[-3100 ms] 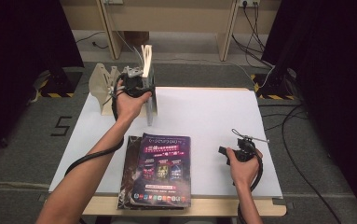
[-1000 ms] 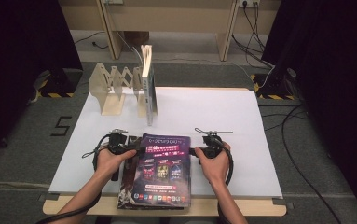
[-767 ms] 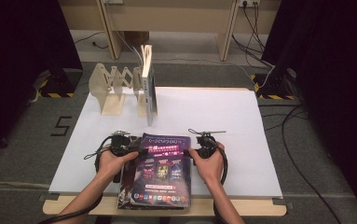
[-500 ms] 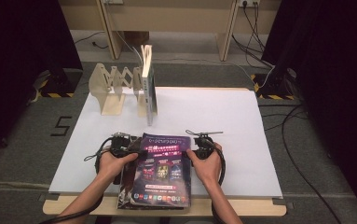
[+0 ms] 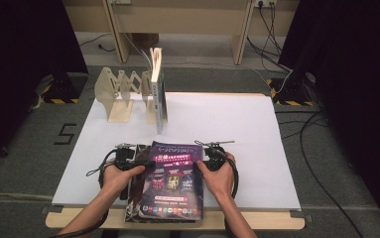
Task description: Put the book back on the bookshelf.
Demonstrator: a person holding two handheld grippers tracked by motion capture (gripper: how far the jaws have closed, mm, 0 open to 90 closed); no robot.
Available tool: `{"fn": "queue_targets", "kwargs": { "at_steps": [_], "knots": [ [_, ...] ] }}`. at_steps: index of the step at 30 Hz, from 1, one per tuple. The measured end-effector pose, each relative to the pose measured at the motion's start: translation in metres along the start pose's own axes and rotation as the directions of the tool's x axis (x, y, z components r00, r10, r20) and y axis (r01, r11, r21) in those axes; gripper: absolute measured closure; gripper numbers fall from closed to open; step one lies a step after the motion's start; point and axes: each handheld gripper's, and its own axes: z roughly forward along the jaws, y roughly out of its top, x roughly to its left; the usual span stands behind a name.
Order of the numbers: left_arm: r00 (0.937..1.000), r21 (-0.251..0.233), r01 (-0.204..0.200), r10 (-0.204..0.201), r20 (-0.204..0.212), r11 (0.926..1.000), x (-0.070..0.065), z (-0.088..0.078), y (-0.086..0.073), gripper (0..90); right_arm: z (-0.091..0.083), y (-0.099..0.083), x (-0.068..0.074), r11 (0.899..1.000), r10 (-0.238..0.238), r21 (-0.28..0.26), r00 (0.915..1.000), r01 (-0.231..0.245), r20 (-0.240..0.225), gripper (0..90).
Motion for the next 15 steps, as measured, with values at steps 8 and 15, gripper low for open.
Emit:
{"fn": "queue_targets", "kwargs": {
  "at_steps": [8,15],
  "knots": [
    [0.9999,0.050,0.006,-0.006,-0.010,0.9987,0.000,-0.001,-0.005,61.0,-0.002,-0.002,0.003,1.000,-0.008,0.007,1.0000,0.008,0.000,55.3],
    [0.9969,0.038,0.079,-0.078,-0.009,0.9962,0.013,-0.004,-0.007,58.3,0.000,-0.004,0.010,1.000,0.003,0.014,0.9997,-0.003,-0.026,56.7]
  ]
}}
